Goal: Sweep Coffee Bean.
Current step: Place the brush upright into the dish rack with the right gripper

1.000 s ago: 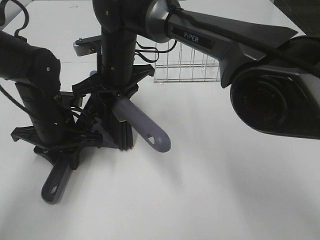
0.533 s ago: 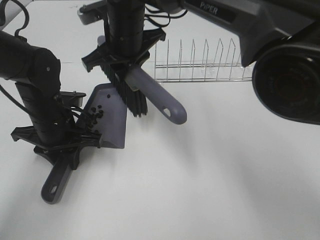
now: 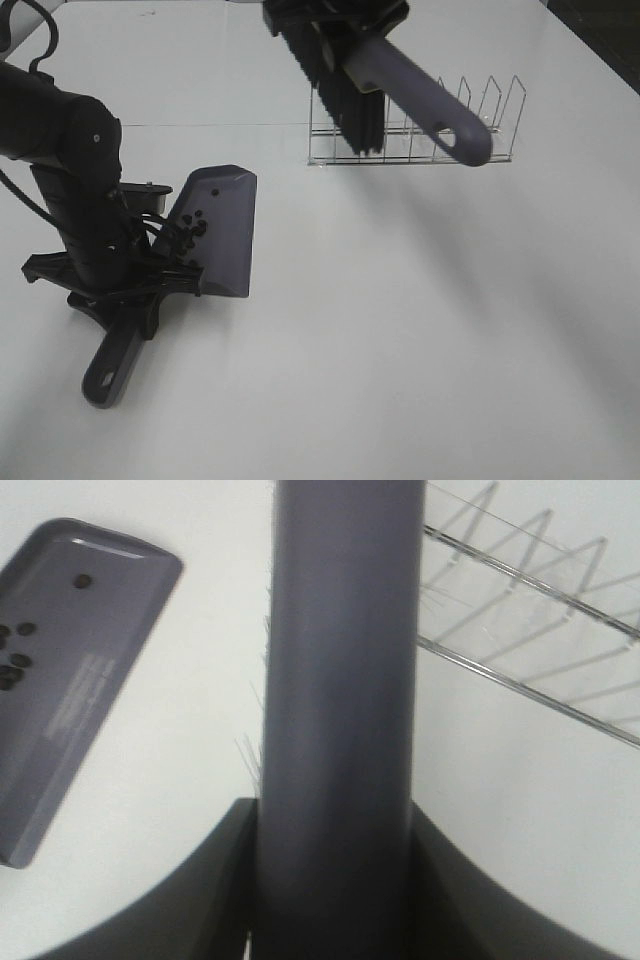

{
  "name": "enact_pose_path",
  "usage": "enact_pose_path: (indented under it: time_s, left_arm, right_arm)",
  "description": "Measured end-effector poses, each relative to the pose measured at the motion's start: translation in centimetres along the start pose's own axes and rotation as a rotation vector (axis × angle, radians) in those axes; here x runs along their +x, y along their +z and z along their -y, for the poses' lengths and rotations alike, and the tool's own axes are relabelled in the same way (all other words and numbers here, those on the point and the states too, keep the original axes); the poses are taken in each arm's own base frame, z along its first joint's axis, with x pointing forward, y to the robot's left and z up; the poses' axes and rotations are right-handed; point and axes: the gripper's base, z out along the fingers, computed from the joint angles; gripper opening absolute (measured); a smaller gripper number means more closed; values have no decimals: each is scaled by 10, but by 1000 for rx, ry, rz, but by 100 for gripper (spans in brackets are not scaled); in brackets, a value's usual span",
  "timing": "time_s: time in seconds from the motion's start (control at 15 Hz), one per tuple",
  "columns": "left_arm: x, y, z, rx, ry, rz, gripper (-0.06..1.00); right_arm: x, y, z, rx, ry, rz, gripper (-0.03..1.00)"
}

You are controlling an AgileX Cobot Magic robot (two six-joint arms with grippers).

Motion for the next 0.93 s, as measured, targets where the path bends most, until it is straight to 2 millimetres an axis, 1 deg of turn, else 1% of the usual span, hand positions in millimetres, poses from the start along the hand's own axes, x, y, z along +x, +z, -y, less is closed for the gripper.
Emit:
enact_pose_path:
  time_s: [0.13, 0.33, 0.4, 0.53, 0.67, 0.73, 0.8, 0.87, 0.93]
  left_arm:
    - [0, 0, 0, 0, 0, 0, 32]
    - [0, 0, 0, 0, 0, 0, 32]
    - [0, 0, 0, 0, 0, 0, 32]
    - [0, 0, 0, 0, 0, 0, 32]
    - [0, 0, 0, 0, 0, 0, 32]
    - [0, 0, 0, 0, 0, 0, 32]
    - [0, 0, 0, 0, 0, 0, 32]
    - [0, 0, 0, 2, -1, 1, 32]
    - [0, 0, 0, 2, -1, 1, 32]
  right_arm:
    - [16, -10, 35, 35, 48, -40, 28]
    - [46, -16, 93, 89, 153, -111, 28]
    - [59, -11, 111, 107, 189, -153, 28]
    - [86, 7, 147, 133, 271, -248, 28]
    - [108, 23, 168, 109, 340, -320, 28]
    - [111, 28, 175, 90, 355, -299, 28]
    - [111, 30, 176, 83, 355, -281, 28]
    - [107, 39, 176, 75, 352, -246, 28]
    - [106, 42, 175, 72, 351, -238, 28]
